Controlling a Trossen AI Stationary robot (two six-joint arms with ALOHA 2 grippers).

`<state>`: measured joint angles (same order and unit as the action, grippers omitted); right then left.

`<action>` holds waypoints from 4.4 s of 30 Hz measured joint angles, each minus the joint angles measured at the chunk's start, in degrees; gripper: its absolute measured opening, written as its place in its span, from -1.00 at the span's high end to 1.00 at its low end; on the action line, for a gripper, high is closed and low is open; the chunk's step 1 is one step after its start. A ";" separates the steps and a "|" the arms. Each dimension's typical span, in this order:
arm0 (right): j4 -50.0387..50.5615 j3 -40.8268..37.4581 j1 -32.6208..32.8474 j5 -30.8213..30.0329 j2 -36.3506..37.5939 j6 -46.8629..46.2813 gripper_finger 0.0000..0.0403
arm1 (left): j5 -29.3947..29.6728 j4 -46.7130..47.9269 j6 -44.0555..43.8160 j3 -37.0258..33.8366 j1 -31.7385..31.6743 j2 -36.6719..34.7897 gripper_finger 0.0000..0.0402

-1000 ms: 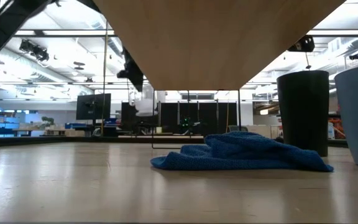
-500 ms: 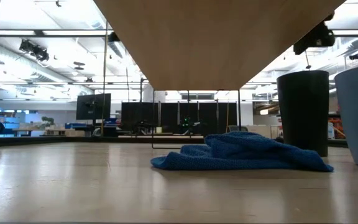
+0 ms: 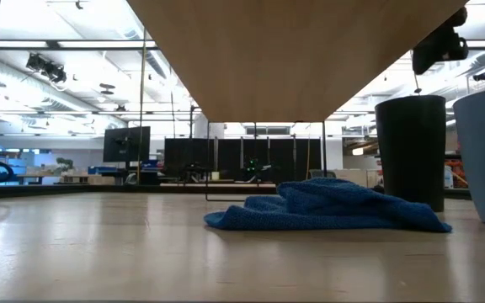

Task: Stack small to large cups/mugs on shelf
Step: Put the transparent cup on the shelf, then put the blue cup on the shelf

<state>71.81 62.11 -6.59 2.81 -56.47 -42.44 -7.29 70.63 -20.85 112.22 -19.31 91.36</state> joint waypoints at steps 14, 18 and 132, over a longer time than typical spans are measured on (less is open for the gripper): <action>3.77 0.00 0.00 -0.85 -0.02 2.38 0.78 | 4.97 -4.08 -14.44 0.02 9.14 3.89 1.00; 6.12 0.00 0.00 -2.77 0.24 2.76 0.78 | 5.18 -2.97 -16.56 0.00 10.34 6.07 1.00; 6.32 0.00 0.02 -8.79 1.44 3.17 0.78 | 5.43 -3.89 -15.92 -0.04 9.38 13.29 0.65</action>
<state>78.13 62.11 -6.57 -5.98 -55.02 -39.27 -1.86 66.74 -36.77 112.18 -9.93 104.65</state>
